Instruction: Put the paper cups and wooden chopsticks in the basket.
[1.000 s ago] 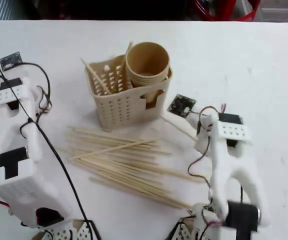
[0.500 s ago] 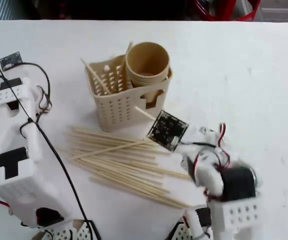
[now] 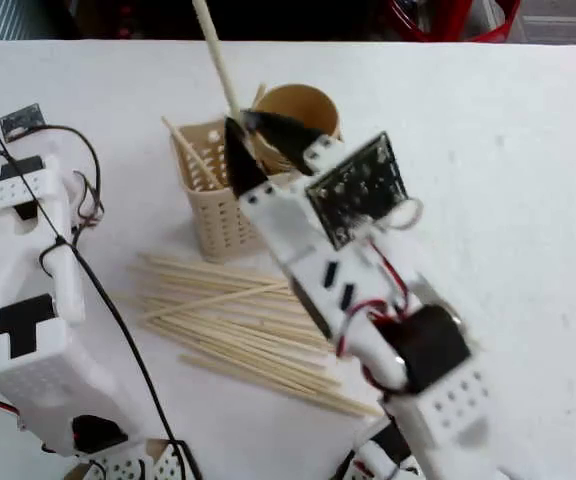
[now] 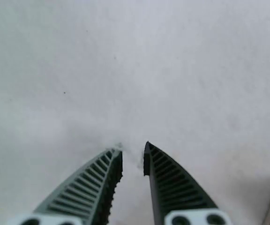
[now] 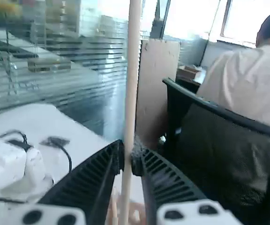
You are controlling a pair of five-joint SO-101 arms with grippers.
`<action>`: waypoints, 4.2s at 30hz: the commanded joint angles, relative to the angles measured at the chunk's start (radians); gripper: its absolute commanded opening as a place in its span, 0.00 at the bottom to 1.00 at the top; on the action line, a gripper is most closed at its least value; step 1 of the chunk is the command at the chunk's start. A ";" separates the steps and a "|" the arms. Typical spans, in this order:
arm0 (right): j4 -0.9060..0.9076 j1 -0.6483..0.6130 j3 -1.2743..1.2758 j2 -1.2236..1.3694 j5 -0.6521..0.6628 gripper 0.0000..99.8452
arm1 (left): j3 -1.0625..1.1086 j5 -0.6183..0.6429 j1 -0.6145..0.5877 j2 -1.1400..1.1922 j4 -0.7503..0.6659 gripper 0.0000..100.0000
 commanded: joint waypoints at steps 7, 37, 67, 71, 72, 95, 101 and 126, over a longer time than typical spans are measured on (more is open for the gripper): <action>-0.398 -0.019 -0.021 0.375 -0.031 0.02 | -0.008 0.012 0.001 -0.007 -0.017 0.09; 0.297 0.008 -0.012 0.219 0.107 0.11 | 0.002 0.012 0.001 -0.007 -0.038 0.09; 0.202 -0.097 0.339 0.756 0.631 0.16 | 0.002 0.012 0.001 -0.007 -0.044 0.09; 0.203 -0.097 0.310 0.817 0.631 0.16 | 0.000 0.012 0.001 -0.007 -0.044 0.09; 0.203 -0.097 0.310 0.819 0.631 0.15 | 0.000 0.012 0.001 -0.007 -0.044 0.09; 0.317 -0.054 0.058 0.868 0.666 0.14 | 0.000 0.012 0.005 -0.007 -0.044 0.09; 0.317 -0.054 0.040 0.941 0.667 0.14 | 0.000 0.012 0.005 -0.007 -0.044 0.09; 0.403 0.056 0.175 0.765 0.588 0.02 | 0.000 0.012 0.005 -0.007 -0.041 0.09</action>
